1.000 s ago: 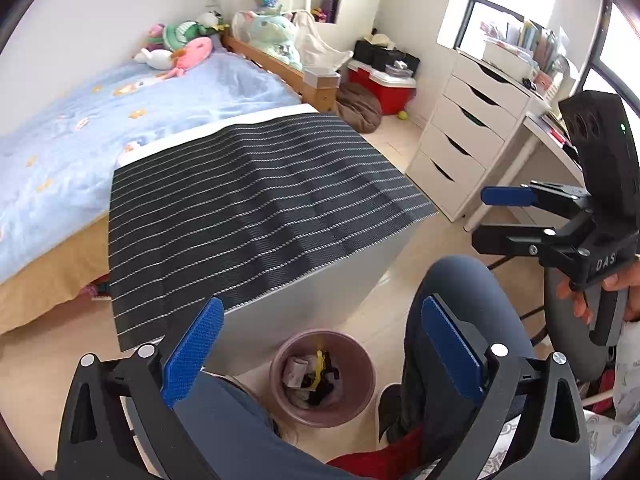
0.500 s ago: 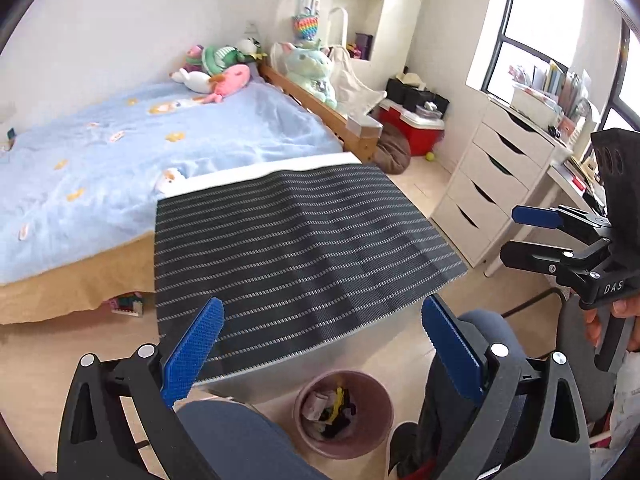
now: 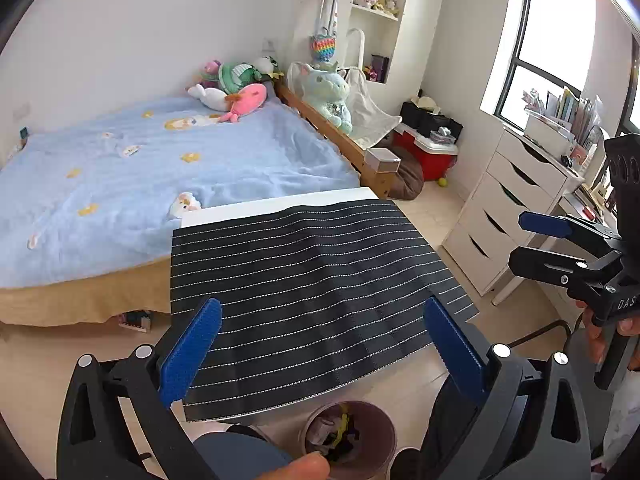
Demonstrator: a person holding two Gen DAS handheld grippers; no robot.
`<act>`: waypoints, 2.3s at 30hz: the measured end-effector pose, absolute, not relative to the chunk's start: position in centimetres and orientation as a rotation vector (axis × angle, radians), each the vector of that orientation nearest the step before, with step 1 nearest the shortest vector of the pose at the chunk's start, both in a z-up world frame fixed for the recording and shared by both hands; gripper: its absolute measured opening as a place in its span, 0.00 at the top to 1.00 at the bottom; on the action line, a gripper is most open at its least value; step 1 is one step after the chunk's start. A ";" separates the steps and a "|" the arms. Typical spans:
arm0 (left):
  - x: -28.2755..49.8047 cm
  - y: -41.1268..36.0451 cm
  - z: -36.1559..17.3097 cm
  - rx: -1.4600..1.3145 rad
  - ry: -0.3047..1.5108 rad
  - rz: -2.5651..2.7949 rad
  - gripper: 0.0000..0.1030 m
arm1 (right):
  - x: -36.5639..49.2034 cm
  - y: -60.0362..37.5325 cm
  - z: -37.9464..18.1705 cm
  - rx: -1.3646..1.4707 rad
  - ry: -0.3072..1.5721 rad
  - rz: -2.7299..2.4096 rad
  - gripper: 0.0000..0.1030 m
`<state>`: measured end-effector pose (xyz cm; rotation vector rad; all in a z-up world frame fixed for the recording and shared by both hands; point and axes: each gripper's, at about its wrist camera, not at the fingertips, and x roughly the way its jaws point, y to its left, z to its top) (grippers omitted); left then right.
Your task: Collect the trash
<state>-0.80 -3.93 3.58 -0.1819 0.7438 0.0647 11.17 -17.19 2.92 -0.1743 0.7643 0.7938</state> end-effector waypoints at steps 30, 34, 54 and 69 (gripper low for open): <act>0.6 -3.3 2.5 -0.227 0.786 0.054 0.06 | 12.6 -15.9 1.6 -0.161 0.816 0.822 0.03; 0.7 -3.3 2.5 -0.228 0.785 0.053 0.06 | 12.6 -15.9 1.6 -0.162 0.816 0.823 0.03; 0.6 -3.8 2.6 -0.226 0.787 0.046 0.06 | 12.6 -15.9 1.6 -0.163 0.816 0.821 0.03; 0.8 -4.2 2.6 -0.225 0.792 0.044 0.06 | 12.6 -15.9 1.6 -0.163 0.816 0.822 0.03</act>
